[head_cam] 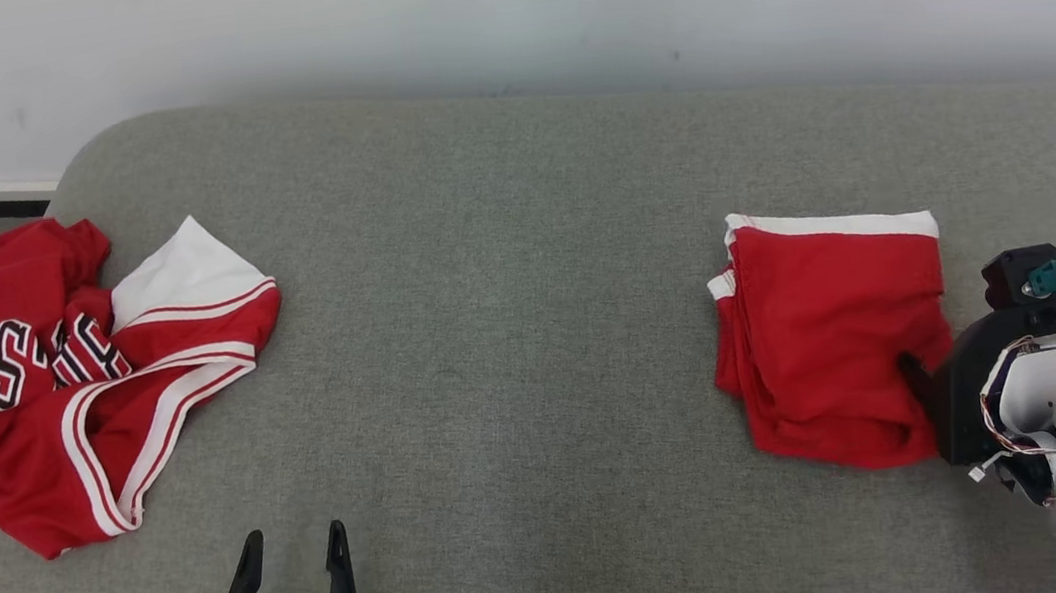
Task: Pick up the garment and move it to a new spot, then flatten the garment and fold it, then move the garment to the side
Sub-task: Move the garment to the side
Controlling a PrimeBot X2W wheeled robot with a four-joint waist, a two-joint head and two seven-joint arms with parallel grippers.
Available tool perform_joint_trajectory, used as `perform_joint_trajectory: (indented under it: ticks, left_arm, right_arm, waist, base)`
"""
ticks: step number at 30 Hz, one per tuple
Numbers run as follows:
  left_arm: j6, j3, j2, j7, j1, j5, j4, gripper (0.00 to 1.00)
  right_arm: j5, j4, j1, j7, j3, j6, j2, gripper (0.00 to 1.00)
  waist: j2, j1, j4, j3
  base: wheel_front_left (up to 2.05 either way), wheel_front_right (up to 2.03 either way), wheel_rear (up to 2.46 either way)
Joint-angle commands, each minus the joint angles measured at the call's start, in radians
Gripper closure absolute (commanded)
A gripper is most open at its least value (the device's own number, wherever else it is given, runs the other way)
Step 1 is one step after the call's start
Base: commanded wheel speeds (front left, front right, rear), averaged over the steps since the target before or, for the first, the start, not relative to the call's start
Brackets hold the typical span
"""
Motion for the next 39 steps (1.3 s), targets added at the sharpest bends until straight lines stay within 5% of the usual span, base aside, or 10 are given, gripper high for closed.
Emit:
perform_joint_trajectory:
  ticks: [1,5,6,8,16,27,33,39]
  left_arm:
    - [-0.002,-0.003,0.000,-0.001,-0.015,-0.014,0.004,0.00]
    - [0.000,-0.005,0.000,-0.001,-0.025,-0.014,0.010,0.00]
    - [-0.001,-0.005,0.000,-0.001,-0.025,-0.014,0.011,0.00]
    - [-0.004,-0.005,0.000,-0.001,-0.024,-0.012,0.011,0.00]
    - [-0.011,0.013,0.000,-0.001,-0.027,-0.011,-0.007,0.00]
    - [-0.016,0.053,0.000,-0.001,-0.065,0.001,-0.079,0.00]
    - [-0.031,0.064,0.000,-0.001,-0.105,0.029,-0.110,0.00]
    - [-0.053,0.074,0.008,-0.001,-0.170,0.053,-0.148,0.00]
  right_arm:
    - [0.012,0.021,-0.008,0.019,0.007,-0.003,-0.001,0.00]
    - [0.050,0.075,0.008,0.100,0.023,-0.002,0.025,0.00]
    - [0.052,0.080,0.012,0.114,0.034,-0.001,0.025,0.23]
    - [0.049,0.076,0.011,0.122,0.056,0.000,0.010,1.00]
    - [0.006,0.001,-0.049,0.117,0.170,-0.004,-0.074,1.00]
    - [-0.003,-0.148,-0.162,0.112,0.377,-0.003,-0.238,1.00]
    - [-0.018,-0.150,-0.211,0.062,0.354,-0.003,-0.326,1.00]
    - [-0.069,-0.096,-0.254,-0.014,0.233,-0.003,-0.323,1.00]
  waist:
    - [-0.0001,-0.0002,0.027,0.029]
    - [-0.0001,-0.0002,0.023,0.031]
    - [-0.0001,-0.0002,0.020,0.031]
    - [-0.0001,-0.0002,0.012,0.029]
    - [-0.0001,-0.0002,-0.054,0.043]
    - [-0.0001,-0.0002,-0.231,0.122]
    - [-0.0001,-0.0002,-0.329,0.185]
    - [-0.0001,-0.0002,-0.383,0.258]
  base:
    - [0.00,0.00,0.00]
    - [0.00,0.00,0.00]
    - [0.00,0.00,0.00]
    - [0.00,0.00,0.00]
    - [0.00,0.00,0.00]
    - [0.00,0.00,0.00]
    - [0.00,0.00,0.00]
    - [0.00,0.00,0.00]
